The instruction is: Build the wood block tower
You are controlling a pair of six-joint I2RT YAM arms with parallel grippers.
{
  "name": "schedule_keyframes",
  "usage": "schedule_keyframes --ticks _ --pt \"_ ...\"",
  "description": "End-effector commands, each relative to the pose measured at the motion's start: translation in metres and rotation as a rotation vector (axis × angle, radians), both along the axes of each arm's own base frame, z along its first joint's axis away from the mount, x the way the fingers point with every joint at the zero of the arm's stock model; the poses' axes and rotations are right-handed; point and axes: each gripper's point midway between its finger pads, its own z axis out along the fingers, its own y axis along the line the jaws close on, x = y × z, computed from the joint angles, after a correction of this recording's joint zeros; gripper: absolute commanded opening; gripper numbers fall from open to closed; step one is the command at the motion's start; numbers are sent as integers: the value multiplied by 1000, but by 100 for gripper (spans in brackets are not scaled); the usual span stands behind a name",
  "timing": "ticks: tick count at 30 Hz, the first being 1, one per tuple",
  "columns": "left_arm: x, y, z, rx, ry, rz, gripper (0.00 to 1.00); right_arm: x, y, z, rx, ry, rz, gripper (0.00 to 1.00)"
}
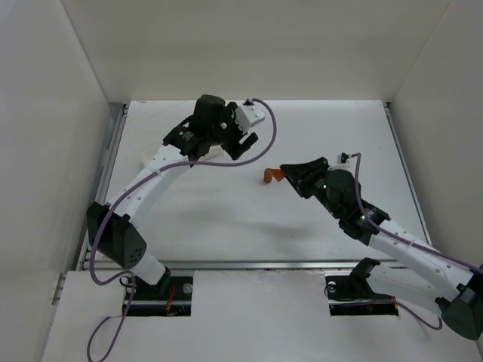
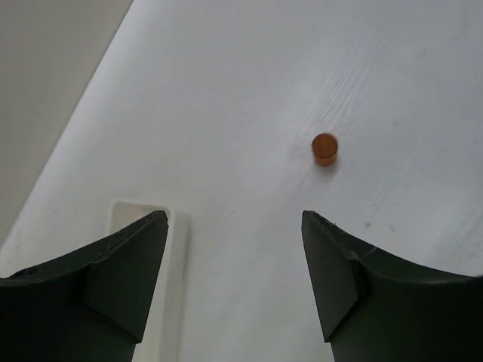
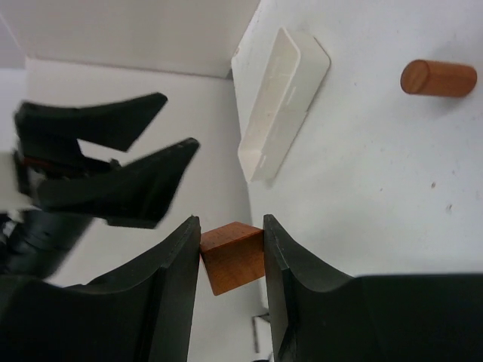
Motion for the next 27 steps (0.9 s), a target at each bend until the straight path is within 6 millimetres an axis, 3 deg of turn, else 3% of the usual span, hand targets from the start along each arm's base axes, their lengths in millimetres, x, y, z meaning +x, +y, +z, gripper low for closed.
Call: schedule_keyframes --ticks 1,3,6,9,10,11,12,13,18,23,27 --pt "10 26 23 205 -302 74 69 -8 -13 -22 135 163 -97 15" --pt "6 28 15 263 -349 66 69 -12 -13 -27 196 206 -104 15" --pt "0 23 33 335 -537 1 70 -12 -12 -37 212 243 -102 15" --pt "-2 32 57 376 -841 25 71 -5 -9 -30 213 235 -112 15" --pt "-2 33 40 436 -844 -10 70 -5 -9 -30 213 235 -113 15" --pt "-7 33 57 418 -928 -13 70 -2 -11 -34 202 240 -129 15" --pt "-13 29 55 425 -961 -49 70 -1 -12 -34 200 236 -141 15" --pt "-18 28 53 424 -984 -73 70 3 -13 -30 211 225 -148 15" --pt "-80 -9 32 296 -1032 -339 67 8 -11 -31 255 235 -167 15" --pt "-114 -34 2 299 -984 -526 66 7 -7 -33 260 239 -148 15" --pt "-138 -52 1 234 -959 -592 66 8 -4 -38 255 249 -141 15"
